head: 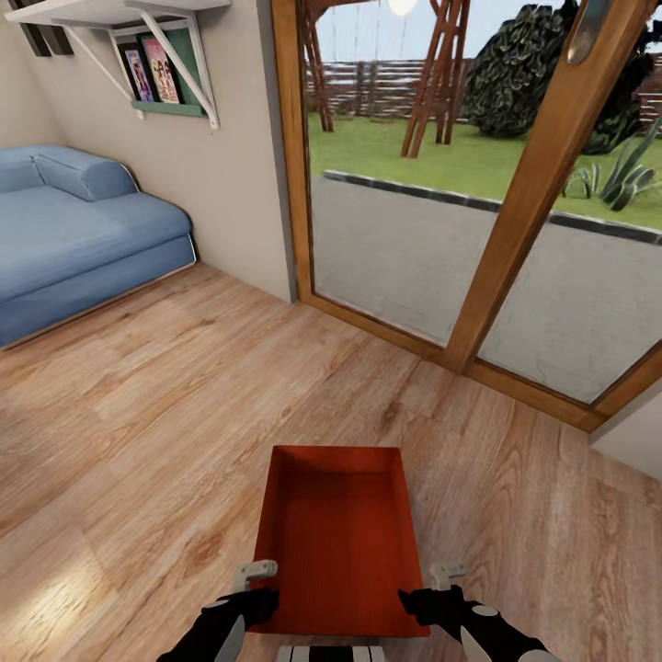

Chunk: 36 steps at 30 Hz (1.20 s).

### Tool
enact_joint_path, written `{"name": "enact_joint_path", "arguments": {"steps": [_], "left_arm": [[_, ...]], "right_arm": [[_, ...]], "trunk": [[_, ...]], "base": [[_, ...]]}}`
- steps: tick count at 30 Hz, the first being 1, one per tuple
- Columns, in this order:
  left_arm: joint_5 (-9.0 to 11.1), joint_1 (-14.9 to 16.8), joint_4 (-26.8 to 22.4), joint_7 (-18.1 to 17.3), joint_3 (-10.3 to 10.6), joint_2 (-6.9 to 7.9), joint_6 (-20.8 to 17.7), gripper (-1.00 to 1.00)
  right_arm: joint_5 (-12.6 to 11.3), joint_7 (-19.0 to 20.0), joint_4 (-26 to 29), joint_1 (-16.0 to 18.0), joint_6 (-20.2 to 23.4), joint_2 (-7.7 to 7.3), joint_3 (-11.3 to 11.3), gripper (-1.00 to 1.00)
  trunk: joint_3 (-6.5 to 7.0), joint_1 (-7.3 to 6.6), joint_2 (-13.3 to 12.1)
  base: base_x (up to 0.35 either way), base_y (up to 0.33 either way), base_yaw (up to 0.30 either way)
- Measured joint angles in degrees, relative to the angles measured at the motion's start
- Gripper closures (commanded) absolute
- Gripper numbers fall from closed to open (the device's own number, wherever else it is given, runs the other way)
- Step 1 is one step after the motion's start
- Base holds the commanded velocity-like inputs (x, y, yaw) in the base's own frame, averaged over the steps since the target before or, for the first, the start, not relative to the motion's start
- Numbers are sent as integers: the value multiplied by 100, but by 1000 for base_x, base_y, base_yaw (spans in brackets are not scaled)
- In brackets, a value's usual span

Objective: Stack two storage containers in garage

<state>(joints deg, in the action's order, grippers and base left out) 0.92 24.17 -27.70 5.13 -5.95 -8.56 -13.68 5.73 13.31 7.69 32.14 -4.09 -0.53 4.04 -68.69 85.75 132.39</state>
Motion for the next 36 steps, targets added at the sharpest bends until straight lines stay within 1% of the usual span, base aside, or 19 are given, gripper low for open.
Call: {"name": "enact_joint_path", "arguments": {"steps": [6, 10, 14, 22, 26, 36], "left_arm": [[-14, 0, -60, 11, 12, 33, -22, -100], [-16, 0, -65, 11, 104, 45, -23, -100], [-15, 0, -66, 10, 138, 45, -24, -100], [-13, 0, -64, 11, 146, 41, -24, -100], [-13, 0, -59, 9, 146, 32, -24, -100], [-13, 0, -57, 8, 146, 21, -24, -100]], "right_arm": [[0, 0, 0, 0, -5, 0, -1, -100], [0, 0, 0, 0, -3, 0, -1, -100], [0, 0, 0, 0, -4, 0, -2, -100], [0, 0, 0, 0, -7, 0, 0, -100], [0, 0, 0, 0, -6, 0, 0, -100], [0, 0, 0, 0, -7, 0, -2, -100]], "trunk": [[0, 0, 0], [0, 0, 0], [0, 0, 0], [0, 0, 0], [-71, 87, 159], [-72, 88, 160]], "base": [[0, 0, 0], [0, 0, 0], [0, 0, 0], [0, 0, 0], [0, 0, 0], [0, 0, 0]]}}
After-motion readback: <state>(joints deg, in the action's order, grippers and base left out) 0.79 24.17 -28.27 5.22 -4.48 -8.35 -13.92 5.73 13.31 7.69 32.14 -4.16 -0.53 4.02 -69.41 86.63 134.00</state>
